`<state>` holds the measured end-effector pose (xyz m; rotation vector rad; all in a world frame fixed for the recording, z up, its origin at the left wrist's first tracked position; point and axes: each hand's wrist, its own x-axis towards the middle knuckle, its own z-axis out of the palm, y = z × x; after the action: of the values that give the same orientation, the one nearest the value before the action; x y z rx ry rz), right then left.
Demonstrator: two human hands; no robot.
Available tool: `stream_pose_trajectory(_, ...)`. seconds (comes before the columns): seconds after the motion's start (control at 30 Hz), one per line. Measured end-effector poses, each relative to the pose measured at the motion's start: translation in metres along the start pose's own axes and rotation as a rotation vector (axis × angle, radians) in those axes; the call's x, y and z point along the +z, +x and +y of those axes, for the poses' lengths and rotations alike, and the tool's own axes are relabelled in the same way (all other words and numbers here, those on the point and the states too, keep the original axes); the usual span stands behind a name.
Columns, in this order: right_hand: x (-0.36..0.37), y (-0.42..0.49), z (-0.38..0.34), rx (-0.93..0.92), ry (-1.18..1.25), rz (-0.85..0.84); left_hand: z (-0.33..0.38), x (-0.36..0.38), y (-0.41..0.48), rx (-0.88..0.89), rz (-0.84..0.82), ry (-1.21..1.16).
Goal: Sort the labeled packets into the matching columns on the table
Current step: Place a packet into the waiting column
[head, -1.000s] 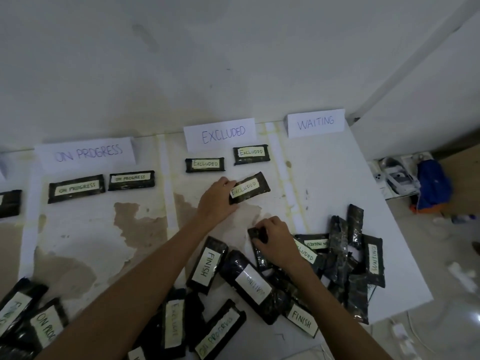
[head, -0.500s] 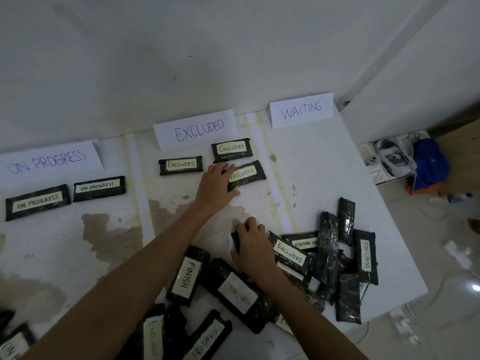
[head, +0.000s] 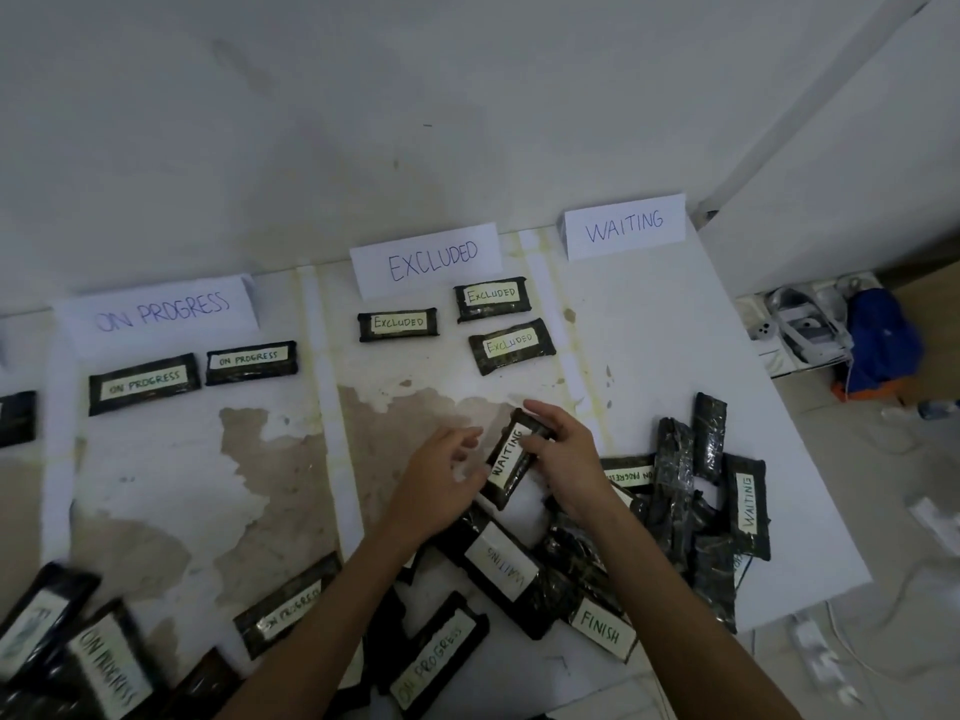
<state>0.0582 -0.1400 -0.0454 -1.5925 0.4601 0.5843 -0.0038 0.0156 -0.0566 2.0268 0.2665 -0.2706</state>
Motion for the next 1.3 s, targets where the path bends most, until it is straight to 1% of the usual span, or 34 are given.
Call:
stream_pose_trajectory(0.13,0.020,-0.005,0.000,0.026,0.139,0.021,-0.001,0.000,-0.012,0.020,0.021,0.026)
stream_pose_trajectory(0.2,0.030,-0.007,0.000,0.042,0.193,0.027,-0.003,-0.002,-0.016,0.044,0.050,0.076)
stream_pose_trajectory(0.3,0.043,-0.010,0.000,0.044,0.218,0.001,-0.009,-0.009,-0.018,0.075,0.077,0.155)
stream_pose_trajectory(0.37,0.048,-0.012,-0.001,-0.010,0.118,-0.002,-0.013,-0.016,-0.018,0.078,0.095,0.184)
stream_pose_trajectory(0.47,0.048,-0.016,-0.006,-0.176,-0.192,-0.031,-0.017,-0.029,-0.015,0.092,0.123,0.234)
stream_pose_trajectory(0.53,0.045,-0.017,-0.009,-0.274,-0.344,-0.059,-0.018,-0.037,-0.013,0.104,0.129,0.258)
stream_pose_trajectory(0.6,0.037,-0.016,-0.012,-0.339,-0.428,-0.059,-0.016,-0.043,-0.009,0.134,0.146,0.286)
stream_pose_trajectory(0.73,0.003,-0.005,-0.020,-0.479,-0.618,-0.004,-0.001,-0.047,0.008,0.218,0.173,0.365)
stream_pose_trajectory(0.8,-0.019,0.002,-0.024,-0.510,-0.734,0.019,0.009,-0.043,0.021,0.252,0.161,0.400)
stream_pose_trajectory(1.0,-0.083,0.032,-0.023,-0.499,-0.928,0.117,0.041,-0.012,0.077,0.328,0.096,0.462)
stream_pose_trajectory(1.17,-0.122,0.064,-0.021,-0.383,-1.125,0.150,0.067,0.028,0.138,0.368,0.036,0.527)
stream_pose_trajectory(1.23,-0.134,0.077,-0.019,-0.363,-1.192,0.174,0.077,0.045,0.163,0.371,0.015,0.541)
stream_pose_trajectory(1.3,-0.143,0.087,-0.015,-0.317,-1.257,0.168,0.087,0.063,0.186,0.377,-0.004,0.558)
